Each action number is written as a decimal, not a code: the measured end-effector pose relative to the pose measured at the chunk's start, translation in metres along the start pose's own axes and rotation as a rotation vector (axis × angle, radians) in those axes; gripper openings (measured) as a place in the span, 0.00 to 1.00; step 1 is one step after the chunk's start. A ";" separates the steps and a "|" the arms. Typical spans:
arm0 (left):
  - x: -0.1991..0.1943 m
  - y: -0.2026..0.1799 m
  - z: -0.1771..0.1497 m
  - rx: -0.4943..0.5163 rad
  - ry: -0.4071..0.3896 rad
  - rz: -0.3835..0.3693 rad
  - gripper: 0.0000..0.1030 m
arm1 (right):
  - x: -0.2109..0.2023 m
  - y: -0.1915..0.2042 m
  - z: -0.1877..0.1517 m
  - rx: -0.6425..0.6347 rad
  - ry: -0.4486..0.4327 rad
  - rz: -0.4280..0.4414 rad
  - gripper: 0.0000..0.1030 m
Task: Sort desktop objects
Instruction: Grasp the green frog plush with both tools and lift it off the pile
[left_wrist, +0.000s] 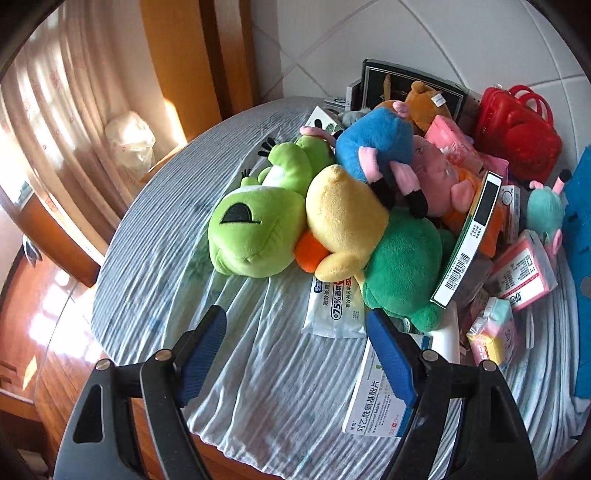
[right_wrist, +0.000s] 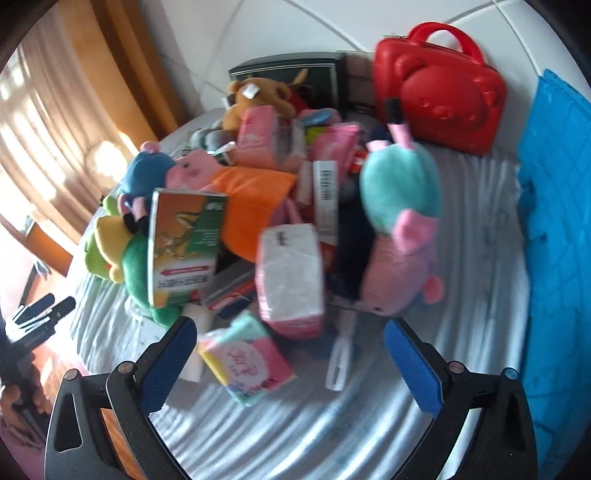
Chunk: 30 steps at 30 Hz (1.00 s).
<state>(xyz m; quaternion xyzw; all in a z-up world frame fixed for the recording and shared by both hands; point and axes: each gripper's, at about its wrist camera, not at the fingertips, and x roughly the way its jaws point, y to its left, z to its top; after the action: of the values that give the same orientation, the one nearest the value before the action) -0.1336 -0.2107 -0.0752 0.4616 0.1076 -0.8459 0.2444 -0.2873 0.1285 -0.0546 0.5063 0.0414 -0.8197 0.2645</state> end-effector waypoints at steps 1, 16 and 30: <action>0.000 0.002 0.005 0.010 -0.007 0.004 0.76 | 0.001 0.005 -0.001 0.007 0.006 0.018 1.00; 0.138 0.074 0.059 0.079 0.170 -0.191 0.79 | 0.025 0.143 0.027 0.074 -0.075 -0.056 1.00; 0.137 0.182 0.045 -0.023 0.178 -0.062 0.80 | 0.084 0.240 0.070 -0.123 -0.020 0.004 1.00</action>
<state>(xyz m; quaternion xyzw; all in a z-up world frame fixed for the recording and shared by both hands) -0.1352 -0.4283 -0.1562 0.5286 0.1530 -0.8074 0.2127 -0.2594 -0.1337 -0.0444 0.4808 0.0878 -0.8202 0.2972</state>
